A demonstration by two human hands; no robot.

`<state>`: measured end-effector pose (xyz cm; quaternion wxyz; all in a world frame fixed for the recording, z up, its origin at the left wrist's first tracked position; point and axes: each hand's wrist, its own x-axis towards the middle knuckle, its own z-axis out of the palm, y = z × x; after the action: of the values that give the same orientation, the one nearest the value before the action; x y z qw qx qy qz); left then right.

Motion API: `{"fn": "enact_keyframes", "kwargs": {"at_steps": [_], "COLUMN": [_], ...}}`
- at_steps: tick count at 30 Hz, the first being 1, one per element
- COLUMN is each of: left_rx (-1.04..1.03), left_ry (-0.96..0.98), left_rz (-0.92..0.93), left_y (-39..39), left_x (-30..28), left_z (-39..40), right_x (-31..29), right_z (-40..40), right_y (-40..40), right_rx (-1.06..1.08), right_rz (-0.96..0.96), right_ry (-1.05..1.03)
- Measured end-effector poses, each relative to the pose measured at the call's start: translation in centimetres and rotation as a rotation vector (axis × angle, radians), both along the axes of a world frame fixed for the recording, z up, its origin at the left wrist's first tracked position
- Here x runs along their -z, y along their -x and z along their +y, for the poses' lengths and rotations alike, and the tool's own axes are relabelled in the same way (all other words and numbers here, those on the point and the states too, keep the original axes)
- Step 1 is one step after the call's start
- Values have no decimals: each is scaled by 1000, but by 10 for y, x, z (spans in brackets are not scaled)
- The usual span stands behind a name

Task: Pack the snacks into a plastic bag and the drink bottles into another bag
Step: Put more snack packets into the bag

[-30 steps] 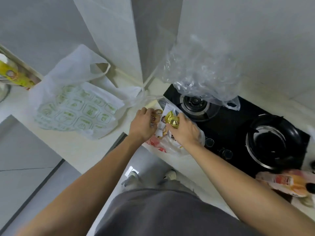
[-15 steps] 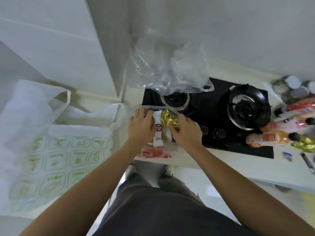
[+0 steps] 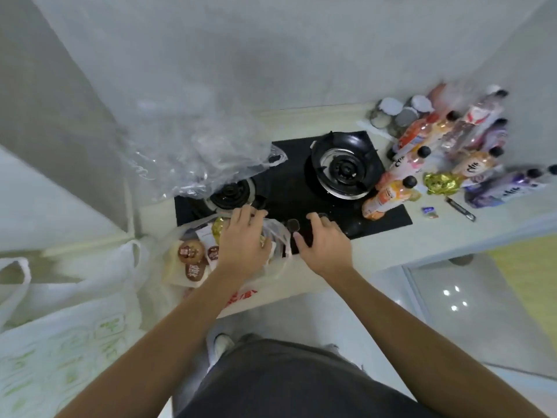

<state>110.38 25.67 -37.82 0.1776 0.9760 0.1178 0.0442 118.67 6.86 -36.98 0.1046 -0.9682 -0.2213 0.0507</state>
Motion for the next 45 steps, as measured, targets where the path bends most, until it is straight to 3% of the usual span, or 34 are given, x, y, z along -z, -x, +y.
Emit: {"fn": "enact_keyframes", "kwargs": {"at_steps": [7,14,19,29,33,41,45], "left_rx": [204,306,304,287,278,316,267], "left_ry": [-28,9,25,76,110,61,113], "left_rz": [4,55,93,167,277,377,361], "left_y": [-82,-158,-211,-335,-372,-399,-398], "left_x": [-1,9,10,63,94,107,113], "left_z": [-145,-338,-413,-454,-456,-458,-465], "right_x": [5,8,11,61,74,89,100], "right_z": [-160,-350,-437,-486,-489,-490,-495], "right_y": [-41,-102,-156,-279,-325,-380,-386], "right_rx": [219,251,238,182,127,31,-54], "right_rz": [63,99,125,280,383,547,453], "right_ry": [-46,-18,-6,-12,60,209,223]}}
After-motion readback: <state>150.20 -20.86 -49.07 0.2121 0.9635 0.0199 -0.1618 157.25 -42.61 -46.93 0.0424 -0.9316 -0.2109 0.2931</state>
